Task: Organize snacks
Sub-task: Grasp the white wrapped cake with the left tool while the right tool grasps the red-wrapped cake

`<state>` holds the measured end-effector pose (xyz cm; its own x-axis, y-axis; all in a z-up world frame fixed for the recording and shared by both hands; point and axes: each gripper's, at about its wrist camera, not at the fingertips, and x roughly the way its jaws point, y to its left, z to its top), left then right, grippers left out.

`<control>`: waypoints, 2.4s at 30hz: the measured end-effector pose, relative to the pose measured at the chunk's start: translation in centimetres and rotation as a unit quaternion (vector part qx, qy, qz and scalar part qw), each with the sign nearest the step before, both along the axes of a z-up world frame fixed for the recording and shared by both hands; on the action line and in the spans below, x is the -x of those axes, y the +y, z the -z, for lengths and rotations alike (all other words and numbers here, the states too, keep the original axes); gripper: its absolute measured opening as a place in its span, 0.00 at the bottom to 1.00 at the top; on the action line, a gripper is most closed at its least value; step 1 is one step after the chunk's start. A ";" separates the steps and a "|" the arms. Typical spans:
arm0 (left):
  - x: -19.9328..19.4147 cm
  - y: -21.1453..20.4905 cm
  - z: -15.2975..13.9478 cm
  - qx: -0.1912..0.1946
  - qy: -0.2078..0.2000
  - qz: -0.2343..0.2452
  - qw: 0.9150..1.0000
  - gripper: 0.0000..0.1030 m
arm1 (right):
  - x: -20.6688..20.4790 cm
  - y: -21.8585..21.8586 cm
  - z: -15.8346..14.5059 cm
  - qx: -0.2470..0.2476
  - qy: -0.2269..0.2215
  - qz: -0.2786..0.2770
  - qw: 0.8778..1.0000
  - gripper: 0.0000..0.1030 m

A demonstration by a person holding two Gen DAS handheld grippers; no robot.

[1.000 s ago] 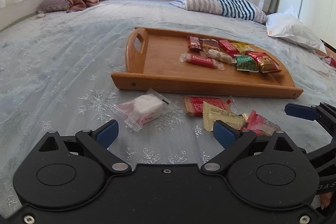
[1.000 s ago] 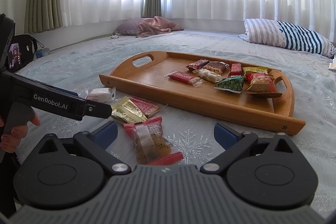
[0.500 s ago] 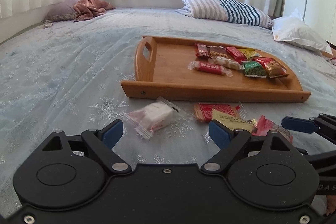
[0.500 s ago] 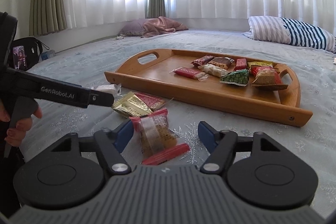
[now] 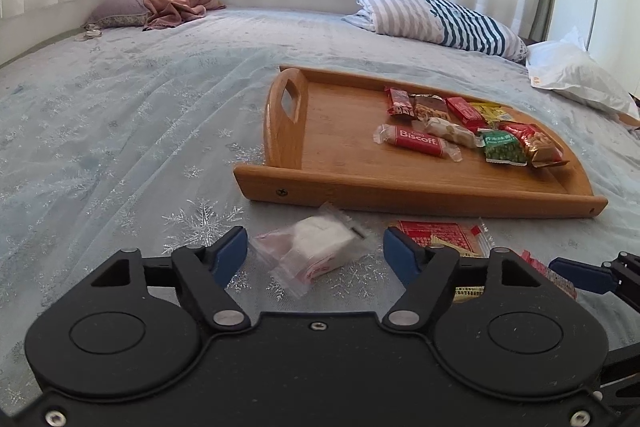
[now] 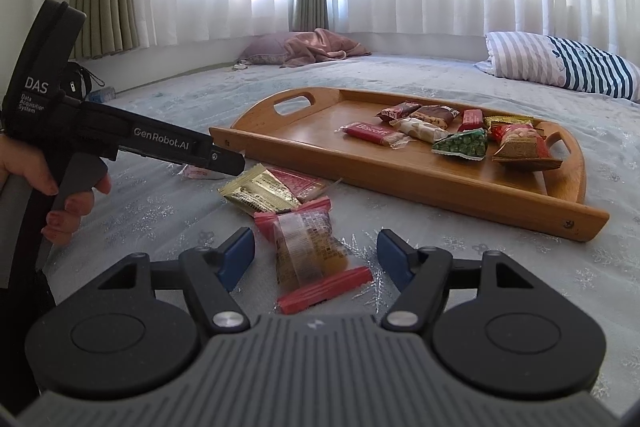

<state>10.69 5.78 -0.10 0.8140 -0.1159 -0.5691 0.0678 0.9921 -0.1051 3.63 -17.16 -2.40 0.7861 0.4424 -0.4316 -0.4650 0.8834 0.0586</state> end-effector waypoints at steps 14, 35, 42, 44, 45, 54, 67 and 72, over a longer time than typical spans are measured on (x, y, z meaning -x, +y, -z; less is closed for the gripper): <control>2.2 -0.5 -0.8 -0.002 0.000 0.029 1.000 0.65 | 0.1 0.1 0.0 0.003 -0.002 0.001 1.000 0.77; -0.7 -0.6 -0.1 0.025 0.030 0.020 0.999 0.41 | 0.3 -0.6 -0.1 -0.015 -0.002 0.005 1.000 0.74; 0.1 -0.6 -0.5 0.034 0.028 0.016 0.999 0.36 | 0.5 -0.5 -0.7 -0.007 -0.002 0.009 1.000 0.38; 0.4 -0.6 -0.8 0.030 0.025 0.016 0.999 0.36 | 0.8 -0.3 -1.1 0.000 -0.010 0.009 1.000 0.37; 0.6 -0.6 -0.9 0.029 0.023 0.015 0.999 0.35 | 1.0 -0.2 -1.3 0.001 -0.014 0.009 1.000 0.36; 2.0 -0.5 -2.8 0.019 0.002 0.012 1.000 0.34 | 1.1 -0.6 -2.3 -0.015 -0.010 0.050 0.999 0.28; 2.5 -0.8 -3.3 0.011 -0.007 0.017 1.000 0.10 | 0.7 -2.0 -3.8 -0.026 -0.016 0.103 0.994 0.27; 2.6 -0.7 -2.3 -0.006 0.005 0.021 1.000 0.34 | 0.8 -2.4 -3.5 -0.029 -0.012 0.106 0.994 0.27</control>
<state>8.14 5.11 2.16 0.8024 -0.1439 -0.5792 0.1093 0.9895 -0.0944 2.79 -19.55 1.06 0.8745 0.2890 -0.3896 -0.2705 0.9572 0.1030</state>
